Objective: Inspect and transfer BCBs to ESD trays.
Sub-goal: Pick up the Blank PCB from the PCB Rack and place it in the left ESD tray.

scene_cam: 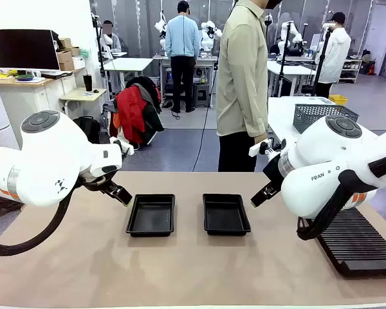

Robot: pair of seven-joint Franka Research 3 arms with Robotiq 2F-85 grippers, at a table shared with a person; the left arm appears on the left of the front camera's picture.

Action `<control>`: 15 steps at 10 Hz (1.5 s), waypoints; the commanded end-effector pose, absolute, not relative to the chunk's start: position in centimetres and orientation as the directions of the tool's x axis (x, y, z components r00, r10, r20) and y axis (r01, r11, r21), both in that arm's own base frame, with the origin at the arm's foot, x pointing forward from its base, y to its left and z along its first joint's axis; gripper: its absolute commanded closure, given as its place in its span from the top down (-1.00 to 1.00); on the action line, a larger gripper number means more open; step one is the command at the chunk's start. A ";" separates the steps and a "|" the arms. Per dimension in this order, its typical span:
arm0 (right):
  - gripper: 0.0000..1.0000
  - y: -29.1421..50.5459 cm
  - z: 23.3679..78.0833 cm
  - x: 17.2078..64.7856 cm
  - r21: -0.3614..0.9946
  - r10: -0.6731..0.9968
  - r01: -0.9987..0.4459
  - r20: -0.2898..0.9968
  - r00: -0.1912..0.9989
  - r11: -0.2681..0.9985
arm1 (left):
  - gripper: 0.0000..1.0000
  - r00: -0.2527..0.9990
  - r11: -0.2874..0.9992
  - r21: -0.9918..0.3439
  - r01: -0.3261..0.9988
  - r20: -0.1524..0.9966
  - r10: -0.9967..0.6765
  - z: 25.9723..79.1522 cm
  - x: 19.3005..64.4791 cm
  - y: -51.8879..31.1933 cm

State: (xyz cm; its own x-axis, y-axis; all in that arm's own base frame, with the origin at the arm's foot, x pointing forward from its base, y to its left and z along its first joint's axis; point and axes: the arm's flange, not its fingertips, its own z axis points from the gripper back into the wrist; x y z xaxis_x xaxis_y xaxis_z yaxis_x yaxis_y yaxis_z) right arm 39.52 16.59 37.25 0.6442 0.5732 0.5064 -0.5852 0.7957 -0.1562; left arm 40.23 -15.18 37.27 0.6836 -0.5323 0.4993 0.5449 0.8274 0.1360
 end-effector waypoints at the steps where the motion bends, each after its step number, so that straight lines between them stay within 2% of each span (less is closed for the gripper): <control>1: 1.00 16.6 37.2 39.5 -0.156 0.573 -0.585 0.506 0.644 0.796 | 1.00 0.684 0.827 0.136 0.545 0.499 -0.532 37.3 40.2 -15.2; 11: 1.00 16.6 37.2 39.5 -0.157 0.574 -0.586 0.506 0.644 0.795 | 1.00 0.682 0.826 0.137 0.547 0.499 -0.534 37.3 40.2 -15.3; 15: 1.00 11.2 45.5 36.3 0.042 0.465 -0.578 0.549 0.695 0.815 | 1.00 0.759 0.859 -0.006 0.511 0.473 -0.448 44.1 37.8 -14.6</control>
